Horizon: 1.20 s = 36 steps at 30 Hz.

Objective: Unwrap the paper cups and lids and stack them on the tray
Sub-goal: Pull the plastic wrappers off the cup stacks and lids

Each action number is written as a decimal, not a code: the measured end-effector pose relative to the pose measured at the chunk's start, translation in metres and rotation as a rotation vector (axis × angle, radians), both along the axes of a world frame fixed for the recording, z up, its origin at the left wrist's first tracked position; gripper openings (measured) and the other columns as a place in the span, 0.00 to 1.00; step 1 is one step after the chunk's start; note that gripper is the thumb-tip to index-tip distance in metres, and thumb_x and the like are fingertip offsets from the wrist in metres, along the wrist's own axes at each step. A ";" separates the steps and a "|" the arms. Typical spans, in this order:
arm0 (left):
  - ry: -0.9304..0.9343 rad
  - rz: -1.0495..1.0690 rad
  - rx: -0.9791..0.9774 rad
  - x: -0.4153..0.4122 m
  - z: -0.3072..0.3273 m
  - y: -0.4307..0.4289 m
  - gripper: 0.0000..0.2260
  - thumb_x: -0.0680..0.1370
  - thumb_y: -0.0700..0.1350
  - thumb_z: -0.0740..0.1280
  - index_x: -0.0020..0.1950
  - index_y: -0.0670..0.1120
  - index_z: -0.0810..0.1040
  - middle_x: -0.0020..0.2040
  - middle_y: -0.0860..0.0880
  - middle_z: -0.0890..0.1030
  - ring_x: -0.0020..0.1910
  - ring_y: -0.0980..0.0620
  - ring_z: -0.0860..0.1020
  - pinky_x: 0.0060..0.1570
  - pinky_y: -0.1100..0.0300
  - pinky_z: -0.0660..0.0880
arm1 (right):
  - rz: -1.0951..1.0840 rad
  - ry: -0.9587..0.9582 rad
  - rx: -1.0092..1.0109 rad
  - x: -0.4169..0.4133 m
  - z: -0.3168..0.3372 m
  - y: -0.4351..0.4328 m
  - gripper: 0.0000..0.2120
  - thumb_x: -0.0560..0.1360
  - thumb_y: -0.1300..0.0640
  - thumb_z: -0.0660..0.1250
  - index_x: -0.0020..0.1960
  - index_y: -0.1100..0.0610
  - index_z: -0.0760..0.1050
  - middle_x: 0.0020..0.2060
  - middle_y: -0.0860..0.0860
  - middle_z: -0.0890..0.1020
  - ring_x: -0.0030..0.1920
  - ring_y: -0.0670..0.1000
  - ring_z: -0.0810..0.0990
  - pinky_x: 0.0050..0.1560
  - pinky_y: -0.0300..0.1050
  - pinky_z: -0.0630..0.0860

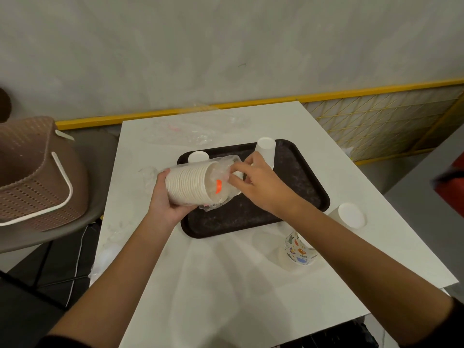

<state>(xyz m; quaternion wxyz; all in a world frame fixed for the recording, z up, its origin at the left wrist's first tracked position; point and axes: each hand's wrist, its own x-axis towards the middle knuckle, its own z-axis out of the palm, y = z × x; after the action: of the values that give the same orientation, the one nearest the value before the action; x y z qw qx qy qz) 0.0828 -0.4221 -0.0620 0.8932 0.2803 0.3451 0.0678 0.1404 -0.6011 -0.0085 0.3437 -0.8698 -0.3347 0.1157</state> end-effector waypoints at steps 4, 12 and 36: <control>0.021 0.017 0.007 0.000 0.005 -0.002 0.16 0.73 0.55 0.67 0.58 0.49 0.74 0.52 0.44 0.79 0.50 0.43 0.79 0.39 0.38 0.77 | 0.032 0.060 -0.083 0.003 0.006 -0.001 0.13 0.79 0.59 0.59 0.63 0.58 0.70 0.50 0.52 0.73 0.50 0.50 0.74 0.52 0.42 0.73; -0.014 0.006 0.013 -0.011 0.011 0.009 0.13 0.74 0.55 0.65 0.54 0.48 0.76 0.50 0.45 0.80 0.49 0.44 0.79 0.34 0.40 0.79 | 0.047 -0.039 0.059 0.024 0.018 -0.032 0.13 0.76 0.66 0.60 0.53 0.55 0.79 0.37 0.48 0.76 0.33 0.42 0.72 0.38 0.29 0.68; 0.040 -0.111 1.046 -0.021 -0.002 -0.089 0.39 0.66 0.46 0.77 0.70 0.47 0.57 0.56 0.54 0.71 0.54 0.54 0.74 0.48 0.63 0.75 | -0.045 0.526 0.209 -0.008 0.009 -0.014 0.41 0.71 0.47 0.70 0.75 0.47 0.49 0.65 0.50 0.68 0.62 0.50 0.71 0.57 0.40 0.71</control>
<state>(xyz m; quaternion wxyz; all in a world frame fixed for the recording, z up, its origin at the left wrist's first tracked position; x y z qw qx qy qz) 0.0620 -0.5107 -0.0644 0.6293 0.7079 0.2667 0.1784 0.1325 -0.6154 0.0004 0.5089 -0.7771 -0.2246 0.2944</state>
